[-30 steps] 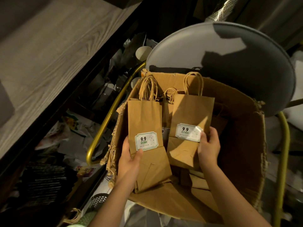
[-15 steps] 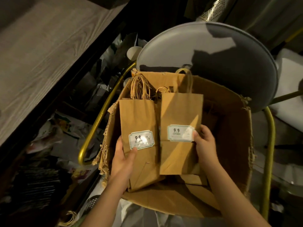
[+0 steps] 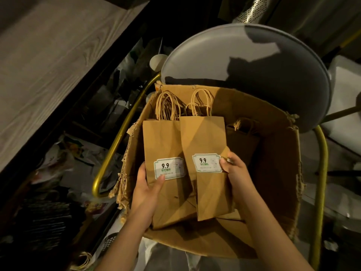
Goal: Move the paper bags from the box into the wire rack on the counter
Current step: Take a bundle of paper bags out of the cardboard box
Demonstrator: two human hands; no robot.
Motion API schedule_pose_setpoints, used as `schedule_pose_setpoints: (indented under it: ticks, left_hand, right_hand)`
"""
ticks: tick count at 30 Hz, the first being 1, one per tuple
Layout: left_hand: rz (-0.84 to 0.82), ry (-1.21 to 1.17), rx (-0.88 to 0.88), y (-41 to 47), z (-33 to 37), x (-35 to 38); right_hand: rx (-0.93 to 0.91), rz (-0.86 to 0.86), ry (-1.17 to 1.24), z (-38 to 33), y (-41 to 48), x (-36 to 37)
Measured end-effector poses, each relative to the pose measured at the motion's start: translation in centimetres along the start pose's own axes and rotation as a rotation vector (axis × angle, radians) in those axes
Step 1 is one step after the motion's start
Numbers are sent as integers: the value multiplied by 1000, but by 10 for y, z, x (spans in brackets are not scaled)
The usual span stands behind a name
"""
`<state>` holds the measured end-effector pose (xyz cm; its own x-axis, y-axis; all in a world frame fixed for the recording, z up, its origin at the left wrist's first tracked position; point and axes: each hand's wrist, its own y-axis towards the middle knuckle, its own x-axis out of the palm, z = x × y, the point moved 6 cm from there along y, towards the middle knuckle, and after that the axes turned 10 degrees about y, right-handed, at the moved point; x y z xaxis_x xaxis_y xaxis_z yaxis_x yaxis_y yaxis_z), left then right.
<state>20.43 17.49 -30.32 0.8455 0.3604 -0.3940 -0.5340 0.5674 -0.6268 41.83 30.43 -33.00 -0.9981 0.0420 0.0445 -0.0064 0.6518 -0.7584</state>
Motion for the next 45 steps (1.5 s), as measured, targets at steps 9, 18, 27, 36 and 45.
schedule_pose_setpoints:
  ticks: [9, 18, 27, 36, 45]
  left_hand:
    - [-94, -23, 18, -4, 2, 2]
    - [-100, 0, 43, -3, -4, 5]
    - [-92, -10, 58, -1, -10, 4]
    - [-65, 3, 82, 2, -10, 4]
    - [-52, -13, 56, 1, -9, 5]
  right_hand:
    - [-167, -251, -332, 41, -20, 63]
    - [0, -183, -114, 49, -11, 47]
    - [149, 304, -289, 56, 47, -56]
    - [190, 449, -623, 67, 74, -80]
    - [126, 511, -630, 72, 64, -66]
